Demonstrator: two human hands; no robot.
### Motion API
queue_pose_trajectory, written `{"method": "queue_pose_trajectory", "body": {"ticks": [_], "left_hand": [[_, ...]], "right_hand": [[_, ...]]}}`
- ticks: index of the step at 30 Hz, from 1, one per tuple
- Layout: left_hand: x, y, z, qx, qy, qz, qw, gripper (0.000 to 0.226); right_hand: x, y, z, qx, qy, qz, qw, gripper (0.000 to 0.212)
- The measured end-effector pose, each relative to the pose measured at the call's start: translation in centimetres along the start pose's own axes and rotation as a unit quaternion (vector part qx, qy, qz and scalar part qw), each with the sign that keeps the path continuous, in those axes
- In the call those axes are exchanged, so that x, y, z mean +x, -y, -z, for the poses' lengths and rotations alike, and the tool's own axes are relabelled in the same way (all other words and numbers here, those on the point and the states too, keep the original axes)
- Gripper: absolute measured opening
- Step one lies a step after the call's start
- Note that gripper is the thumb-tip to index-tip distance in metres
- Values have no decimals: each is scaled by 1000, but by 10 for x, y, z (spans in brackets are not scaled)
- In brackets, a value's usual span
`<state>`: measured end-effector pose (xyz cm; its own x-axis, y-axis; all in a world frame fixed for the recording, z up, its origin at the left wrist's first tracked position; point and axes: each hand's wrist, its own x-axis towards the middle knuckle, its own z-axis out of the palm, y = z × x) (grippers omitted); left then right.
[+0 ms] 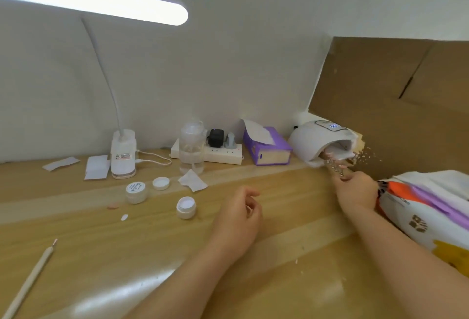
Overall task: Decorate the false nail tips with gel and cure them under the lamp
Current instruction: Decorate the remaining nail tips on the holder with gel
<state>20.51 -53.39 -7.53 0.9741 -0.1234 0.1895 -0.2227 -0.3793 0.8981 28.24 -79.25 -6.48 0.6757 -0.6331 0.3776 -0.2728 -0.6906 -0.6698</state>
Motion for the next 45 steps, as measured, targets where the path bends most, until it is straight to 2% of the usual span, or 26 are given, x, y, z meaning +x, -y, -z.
{"method": "queue_pose_trajectory", "body": {"ticks": [7,18,21,27,32,35,38,42,44,45], "left_hand": [[-3,8,3,-21,-57,-20,998,22],[6,9,4,-47,-115,26,992,20],[9,7,4,-91,-132,42,986,20],[10,5,5,-102,-160,34,981,22],[9,4,6,-116,-158,37,980,22],[10,3,7,-124,-156,45,979,23],[12,3,8,-115,-159,47,979,24],[13,3,9,-117,-162,49,979,24],[14,3,10,-126,-163,49,977,24],[15,3,11,-130,-163,49,977,23]], "right_hand": [[37,-10,-14,-12,-5,-65,998,32],[76,-12,-41,-21,-8,-101,995,24],[86,-14,-47,-79,13,-78,994,30],[105,-14,-55,-86,43,-96,991,42],[119,-15,-62,-98,118,-65,986,36],[123,-15,-61,-99,137,-46,985,37],[127,-19,-62,-48,115,-39,992,35],[124,-19,-63,140,105,-85,981,13],[118,-8,-56,147,81,-106,980,6],[115,-2,-49,112,50,-80,989,15]]}}
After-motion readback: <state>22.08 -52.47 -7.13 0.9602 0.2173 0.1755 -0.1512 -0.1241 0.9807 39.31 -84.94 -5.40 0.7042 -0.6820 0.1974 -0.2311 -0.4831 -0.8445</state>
